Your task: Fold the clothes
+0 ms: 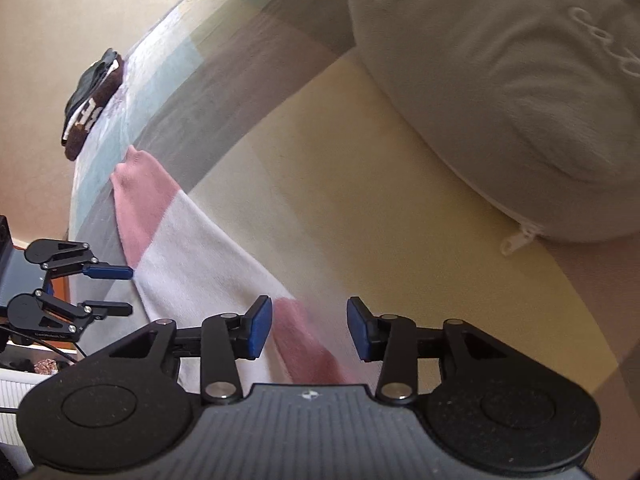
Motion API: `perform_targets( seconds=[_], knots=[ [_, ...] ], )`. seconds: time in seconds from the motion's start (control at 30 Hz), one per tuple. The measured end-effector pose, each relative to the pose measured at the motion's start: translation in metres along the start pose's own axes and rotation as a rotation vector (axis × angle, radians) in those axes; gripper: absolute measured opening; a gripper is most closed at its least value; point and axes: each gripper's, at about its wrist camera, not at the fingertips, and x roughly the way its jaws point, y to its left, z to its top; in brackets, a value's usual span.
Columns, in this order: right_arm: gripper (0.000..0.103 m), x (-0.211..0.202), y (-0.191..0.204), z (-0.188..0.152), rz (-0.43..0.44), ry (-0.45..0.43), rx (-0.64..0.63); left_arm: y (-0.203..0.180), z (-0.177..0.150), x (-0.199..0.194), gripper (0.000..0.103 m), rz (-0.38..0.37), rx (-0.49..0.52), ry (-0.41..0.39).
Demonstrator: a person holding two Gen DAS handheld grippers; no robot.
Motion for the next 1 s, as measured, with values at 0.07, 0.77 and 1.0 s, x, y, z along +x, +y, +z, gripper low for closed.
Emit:
perform_targets(
  seconds=[0.07,0.77,1.0],
  knots=[
    [0.048,-0.007,-0.012,-0.014,-0.054,0.019,0.022,-0.003,-0.001,-0.001,0.043,-0.006,0.009,-0.001],
    [0.013,0.019,0.034,-0.077,-0.398,0.078,-0.325,-0.043,-0.002,0.006,0.043,-0.029,0.091,0.017],
    [0.018,0.011,0.006,-0.061,-0.381,-0.020,-0.115,-0.053,-0.001,0.009,0.043,-0.030,0.114,0.030]
  ],
)
